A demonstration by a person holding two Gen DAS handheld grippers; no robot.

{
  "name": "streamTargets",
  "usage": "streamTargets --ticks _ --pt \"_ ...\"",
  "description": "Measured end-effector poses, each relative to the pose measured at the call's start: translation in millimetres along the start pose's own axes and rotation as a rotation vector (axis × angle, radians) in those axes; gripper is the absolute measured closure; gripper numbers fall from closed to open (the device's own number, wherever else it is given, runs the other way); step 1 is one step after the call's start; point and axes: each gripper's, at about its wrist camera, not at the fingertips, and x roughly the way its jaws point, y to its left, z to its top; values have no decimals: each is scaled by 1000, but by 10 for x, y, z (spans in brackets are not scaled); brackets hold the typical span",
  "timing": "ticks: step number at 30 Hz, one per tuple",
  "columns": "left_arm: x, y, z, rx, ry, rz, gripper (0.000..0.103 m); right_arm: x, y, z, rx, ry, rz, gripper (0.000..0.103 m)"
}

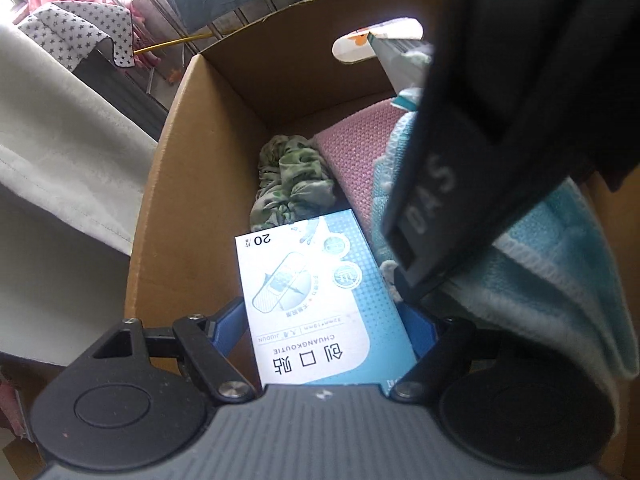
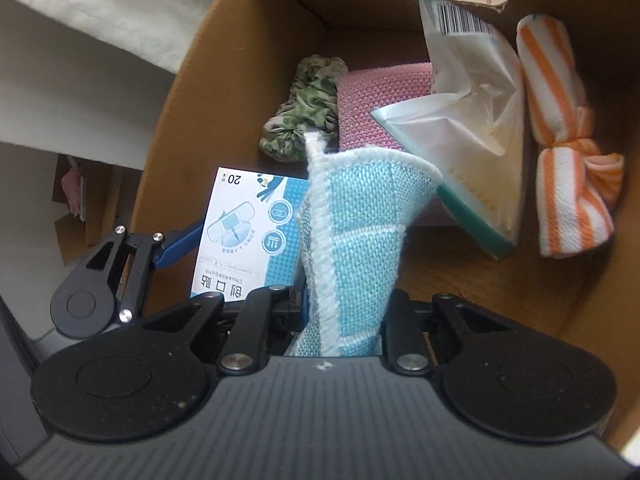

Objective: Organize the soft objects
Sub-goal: 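Carry towel and bandage box into the cardboard box and lower them, then open both tools to release towel and bandage box in the box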

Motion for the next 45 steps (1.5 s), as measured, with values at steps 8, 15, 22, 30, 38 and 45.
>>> streamTargets --ticks 8,15,22,30,38,45 --pt "-18 78 -25 -15 11 25 13 106 -144 14 79 -3 17 66" --pt "-267 216 -56 -68 -27 4 13 -116 -177 -3 106 -19 52 47" --pt "-677 410 -140 -138 -117 -160 13 -339 -228 40 154 -20 122 27" --pt "-612 214 -60 -130 -112 -229 13 -181 -276 106 234 28 233 18" --pt "-201 28 80 -90 10 -130 15 -107 -296 150 232 29 241 15" --pt "89 -32 162 -65 80 4 15 -189 -318 193 196 -4 275 14"
